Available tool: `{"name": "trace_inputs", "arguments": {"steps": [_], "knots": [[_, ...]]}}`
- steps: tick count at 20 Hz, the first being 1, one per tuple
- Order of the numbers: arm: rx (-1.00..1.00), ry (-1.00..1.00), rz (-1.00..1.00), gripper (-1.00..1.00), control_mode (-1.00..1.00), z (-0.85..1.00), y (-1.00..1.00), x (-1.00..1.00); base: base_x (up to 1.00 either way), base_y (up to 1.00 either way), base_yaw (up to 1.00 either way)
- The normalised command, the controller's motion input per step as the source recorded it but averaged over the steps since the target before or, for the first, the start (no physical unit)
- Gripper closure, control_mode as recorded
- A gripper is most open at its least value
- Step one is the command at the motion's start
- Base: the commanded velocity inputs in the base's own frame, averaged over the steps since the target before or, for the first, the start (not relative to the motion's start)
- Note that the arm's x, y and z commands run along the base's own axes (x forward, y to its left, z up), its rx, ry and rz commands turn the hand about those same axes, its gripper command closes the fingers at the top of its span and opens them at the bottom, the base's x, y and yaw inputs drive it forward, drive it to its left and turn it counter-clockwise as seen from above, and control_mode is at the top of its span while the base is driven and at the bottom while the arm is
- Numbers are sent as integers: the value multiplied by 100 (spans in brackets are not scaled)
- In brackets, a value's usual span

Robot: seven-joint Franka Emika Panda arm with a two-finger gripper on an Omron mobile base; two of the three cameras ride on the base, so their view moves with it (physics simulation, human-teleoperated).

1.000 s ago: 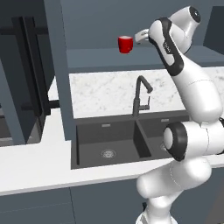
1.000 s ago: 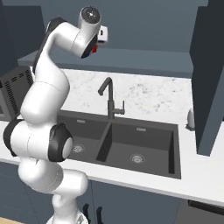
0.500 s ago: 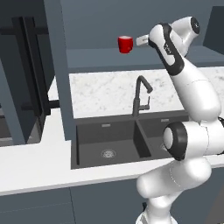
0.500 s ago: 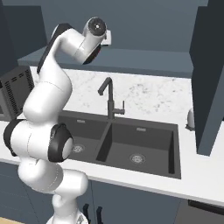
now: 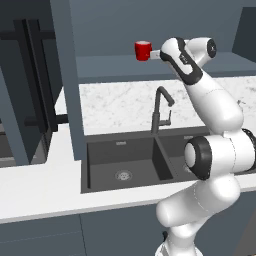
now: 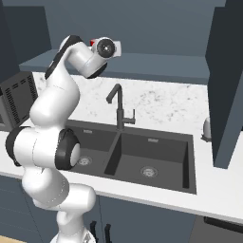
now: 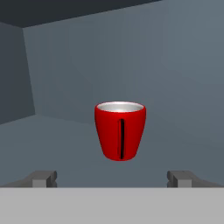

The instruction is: Gather all objects into one cabinet and sort the glasses and bowls to opposite sides.

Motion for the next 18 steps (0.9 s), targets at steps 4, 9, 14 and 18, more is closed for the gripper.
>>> {"name": "trace_inputs", "arguments": {"steps": [4,9,14,18], "knots": [[0,8,0,-100,-100,0,0,58,0,0,0],[0,11,0,-100,-100,0,0,45,0,0,0],[0,8,0,-100,-100,4,0,21,0,0,0],[0,3,0,-100,-100,6,0,6,0,0,0]]}}
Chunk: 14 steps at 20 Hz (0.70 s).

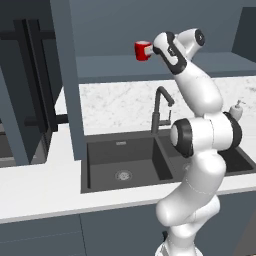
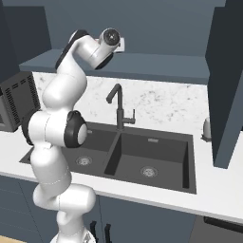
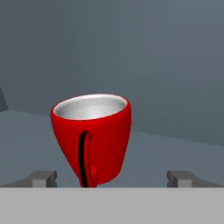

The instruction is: Gather all objects into one cabinet and sort the glasses and bowls to opposite sides.

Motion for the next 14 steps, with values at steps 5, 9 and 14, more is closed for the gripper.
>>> {"name": "trace_inputs", "arguments": {"steps": [5,9,14], "knots": [[0,2,0,-100,-100,2,7,6,0,0,0],[0,1,0,-100,-100,0,15,9,0,0,0],[0,0,0,-100,-100,0,19,7,0,0,0]]}}
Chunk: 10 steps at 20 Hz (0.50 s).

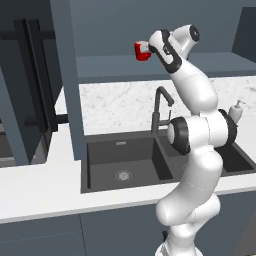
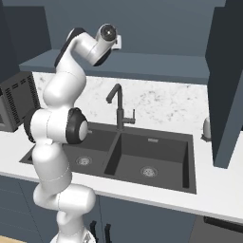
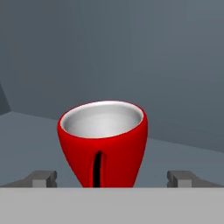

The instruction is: Gather all objects into one cabinet and sort the glasses and bowls to opposite sides.

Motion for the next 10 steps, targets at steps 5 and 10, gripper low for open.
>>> {"name": "trace_inputs", "arguments": {"steps": [5,10], "knots": [[0,0,0,-100,-100,0,2,1,0,0,0],[0,0,0,-100,-100,0,0,0,0,0,0]]}}
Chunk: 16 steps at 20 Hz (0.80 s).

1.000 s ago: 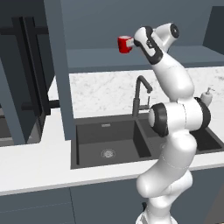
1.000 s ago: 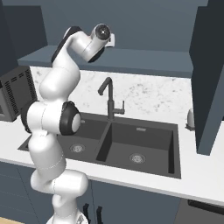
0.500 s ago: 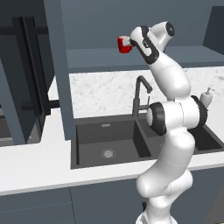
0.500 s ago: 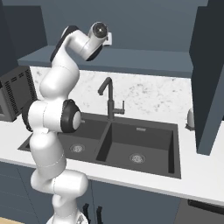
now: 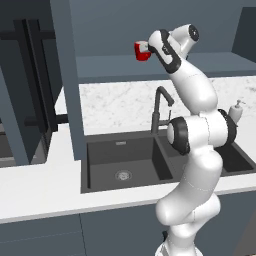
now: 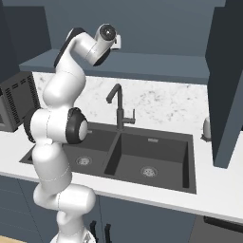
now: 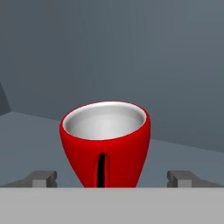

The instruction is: Gather all objects into one cabinet and sort the glasses and bowls to opposite sides.

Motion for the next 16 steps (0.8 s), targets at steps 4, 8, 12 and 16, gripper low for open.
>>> {"name": "trace_inputs", "arguments": {"steps": [4,8,12,16], "knots": [[0,0,0,-100,-100,0,0,0,0,0,0],[0,0,0,-100,-100,0,0,0,0,0,0],[0,0,0,100,-100,0,0,0,0,0,0],[0,0,0,100,-100,0,0,0,0,0,0]]}}
